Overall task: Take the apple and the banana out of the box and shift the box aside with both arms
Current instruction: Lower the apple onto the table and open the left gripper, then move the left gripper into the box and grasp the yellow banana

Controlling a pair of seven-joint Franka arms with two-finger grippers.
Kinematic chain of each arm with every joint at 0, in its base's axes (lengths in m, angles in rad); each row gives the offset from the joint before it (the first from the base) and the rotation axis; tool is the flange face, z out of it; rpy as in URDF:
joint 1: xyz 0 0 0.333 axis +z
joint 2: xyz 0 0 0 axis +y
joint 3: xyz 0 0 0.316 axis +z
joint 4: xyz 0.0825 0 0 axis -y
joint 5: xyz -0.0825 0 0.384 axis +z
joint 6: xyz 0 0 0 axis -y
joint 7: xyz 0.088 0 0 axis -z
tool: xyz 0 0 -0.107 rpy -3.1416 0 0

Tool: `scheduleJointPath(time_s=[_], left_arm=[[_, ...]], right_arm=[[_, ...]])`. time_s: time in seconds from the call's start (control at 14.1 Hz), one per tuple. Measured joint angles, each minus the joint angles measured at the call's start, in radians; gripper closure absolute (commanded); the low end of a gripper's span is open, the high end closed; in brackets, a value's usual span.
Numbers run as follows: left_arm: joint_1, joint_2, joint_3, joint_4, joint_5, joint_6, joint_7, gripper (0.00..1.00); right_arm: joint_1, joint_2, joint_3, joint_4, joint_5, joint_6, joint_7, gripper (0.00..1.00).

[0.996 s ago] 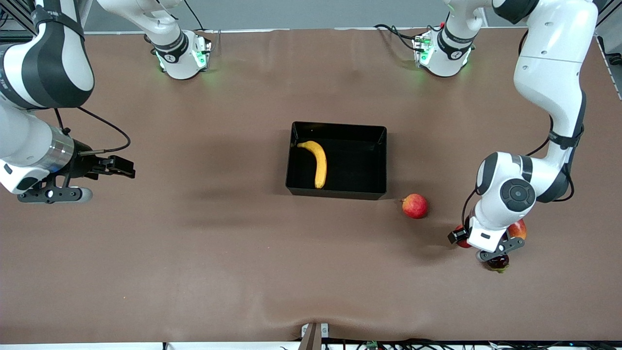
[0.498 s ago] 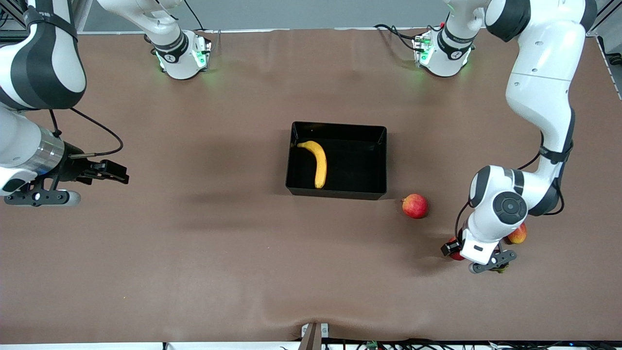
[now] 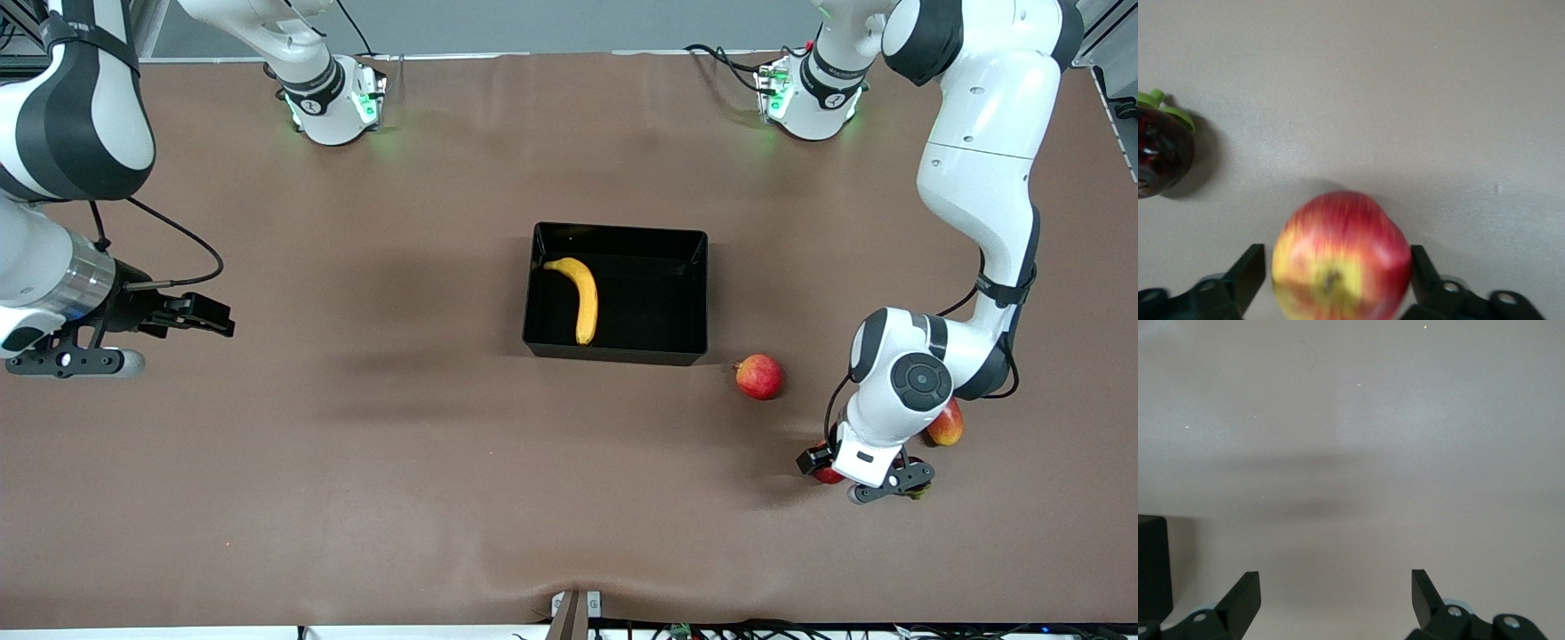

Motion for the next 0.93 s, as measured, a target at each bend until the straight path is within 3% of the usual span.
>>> scheduleJointPath(time_s=[0.21, 0.5, 0.93], left_arm=[[0.003, -0.046, -0.042, 0.025, 0.0, -0.107, 0.0, 0.0], [0.002, -0.18, -0.12, 0.032, 0.0, -0.332, -0.006, 0.0], [-0.004, -0.262, -0.327, 0.026, -0.001, -0.464, -0.235, 0.0]], right_arm=[[-0.008, 0.0, 0.0, 0.0, 0.001, 0.0, 0.0, 0.0], [-0.01, 0.0, 0.0, 0.001, 0.002, 0.0, 0.0, 0.0], [-0.018, 0.0, -0.001, 0.002, 0.002, 0.0, 0.0, 0.0]])
